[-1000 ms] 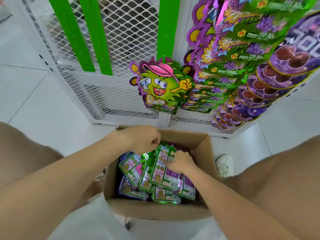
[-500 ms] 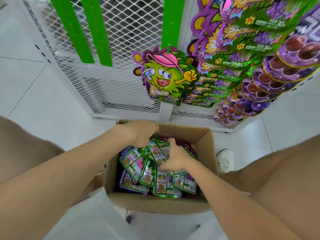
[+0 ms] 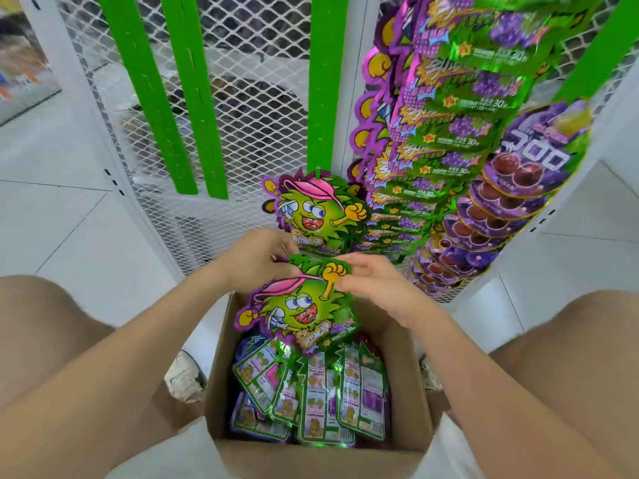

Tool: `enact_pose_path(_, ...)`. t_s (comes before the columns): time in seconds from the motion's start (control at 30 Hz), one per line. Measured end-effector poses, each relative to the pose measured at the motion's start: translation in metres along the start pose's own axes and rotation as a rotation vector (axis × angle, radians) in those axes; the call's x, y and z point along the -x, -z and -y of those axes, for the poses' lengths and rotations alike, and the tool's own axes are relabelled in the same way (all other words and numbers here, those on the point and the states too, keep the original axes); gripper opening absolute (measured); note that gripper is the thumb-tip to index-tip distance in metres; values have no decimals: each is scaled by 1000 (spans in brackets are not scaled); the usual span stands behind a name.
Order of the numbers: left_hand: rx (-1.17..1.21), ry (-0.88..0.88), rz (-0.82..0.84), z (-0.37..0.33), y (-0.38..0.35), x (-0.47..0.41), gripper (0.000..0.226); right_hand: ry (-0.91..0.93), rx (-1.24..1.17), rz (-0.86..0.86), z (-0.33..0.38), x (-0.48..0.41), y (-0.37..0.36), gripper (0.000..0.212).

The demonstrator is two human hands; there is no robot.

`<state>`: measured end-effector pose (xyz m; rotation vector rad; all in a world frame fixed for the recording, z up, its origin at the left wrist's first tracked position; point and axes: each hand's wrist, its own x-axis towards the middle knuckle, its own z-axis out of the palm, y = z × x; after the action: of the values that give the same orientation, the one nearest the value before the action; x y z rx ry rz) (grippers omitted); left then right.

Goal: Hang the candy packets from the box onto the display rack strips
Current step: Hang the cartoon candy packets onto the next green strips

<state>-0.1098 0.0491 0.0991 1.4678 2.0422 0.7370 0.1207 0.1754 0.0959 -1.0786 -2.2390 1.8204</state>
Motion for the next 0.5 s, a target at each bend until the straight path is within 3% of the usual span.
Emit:
enact_pose_path(0.1, -1, -73, -95, -22, 7, 1, 21, 251, 286, -125, 26, -4, 1, 38)
enact_pose_path(0.2, 43, -101, -234, -44, 15, -3, 24, 385, 594, -186, 44, -8, 1, 33)
enact_pose_path(0.27, 127, -95, -384, -55, 21, -6, 31, 463, 655, -245, 60, -11, 10, 16)
enact_pose_path(0.37, 160, -87, -520, -71, 25, -15, 58, 452, 717, -310, 85, -15, 29, 9)
enact_pose_path(0.5, 227, -48, -533, -92, 32, -36, 64, 460, 693, -445, 105, -18, 40, 30)
